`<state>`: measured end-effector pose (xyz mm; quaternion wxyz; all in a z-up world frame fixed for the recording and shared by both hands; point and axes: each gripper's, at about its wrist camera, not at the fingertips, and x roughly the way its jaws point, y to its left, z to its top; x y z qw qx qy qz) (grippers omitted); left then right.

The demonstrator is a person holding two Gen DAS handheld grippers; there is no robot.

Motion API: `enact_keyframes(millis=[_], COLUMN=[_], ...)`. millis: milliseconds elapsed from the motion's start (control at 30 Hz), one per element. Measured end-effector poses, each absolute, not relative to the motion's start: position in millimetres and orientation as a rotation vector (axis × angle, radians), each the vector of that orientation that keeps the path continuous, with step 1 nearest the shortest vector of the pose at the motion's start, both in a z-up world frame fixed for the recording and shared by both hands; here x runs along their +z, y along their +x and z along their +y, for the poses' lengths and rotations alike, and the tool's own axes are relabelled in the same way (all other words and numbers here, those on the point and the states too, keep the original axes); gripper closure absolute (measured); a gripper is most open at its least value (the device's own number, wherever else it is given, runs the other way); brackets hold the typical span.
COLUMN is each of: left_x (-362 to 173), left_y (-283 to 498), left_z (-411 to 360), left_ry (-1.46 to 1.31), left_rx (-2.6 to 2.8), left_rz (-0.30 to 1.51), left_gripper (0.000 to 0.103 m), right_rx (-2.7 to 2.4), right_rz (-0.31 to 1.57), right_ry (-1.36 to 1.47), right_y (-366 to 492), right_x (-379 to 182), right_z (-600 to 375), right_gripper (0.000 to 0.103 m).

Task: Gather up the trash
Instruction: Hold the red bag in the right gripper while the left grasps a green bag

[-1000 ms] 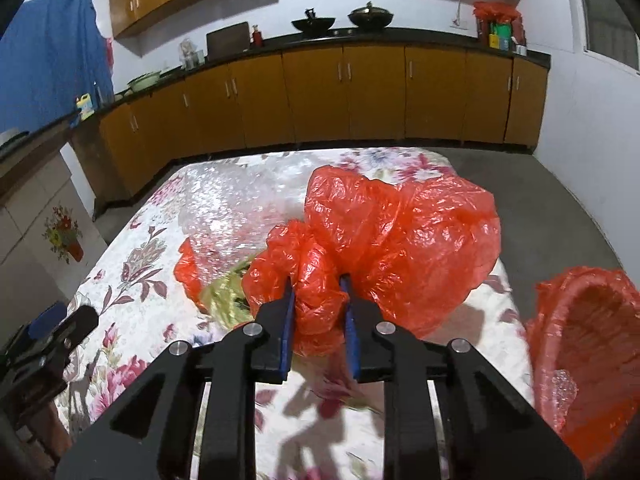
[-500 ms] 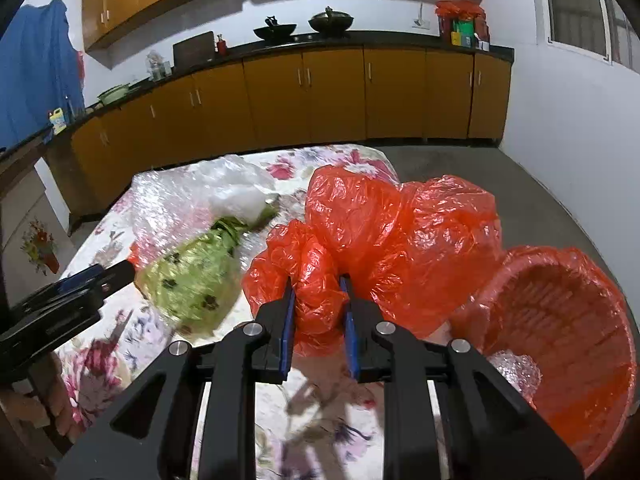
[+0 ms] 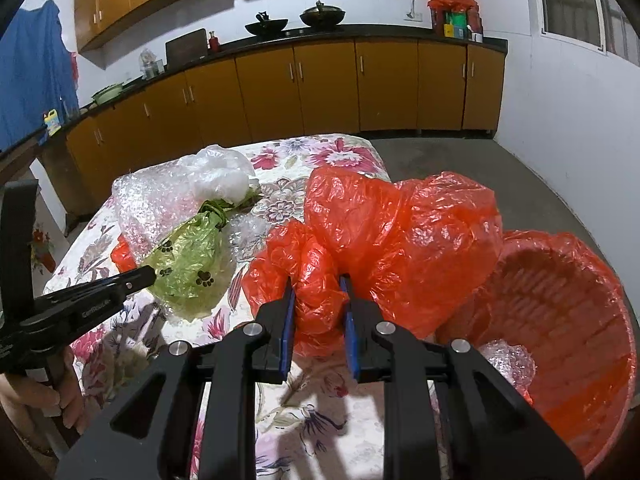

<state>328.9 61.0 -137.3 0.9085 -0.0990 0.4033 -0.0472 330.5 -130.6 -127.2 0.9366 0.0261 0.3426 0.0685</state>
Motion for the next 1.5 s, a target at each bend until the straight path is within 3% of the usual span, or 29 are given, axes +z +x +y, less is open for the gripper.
enact_keyframes(millis=[700,1500], left_x=[-66,18], left_y=[253,205], left_z=[102,82], left_ry=[-0.218,-0.222], left_rx=[-0.104,-0.191], left_rz=[0.629,0.453], left_gripper=[0.1,0.1], right_rx=[0.159,0.148], right_rz=[0.668,0.589], right_ry=[0.048,0.032], right_y=[311,271], right_x=[-109,-71], right_z=[-127,-143], right_gripper=[0.082,0.082])
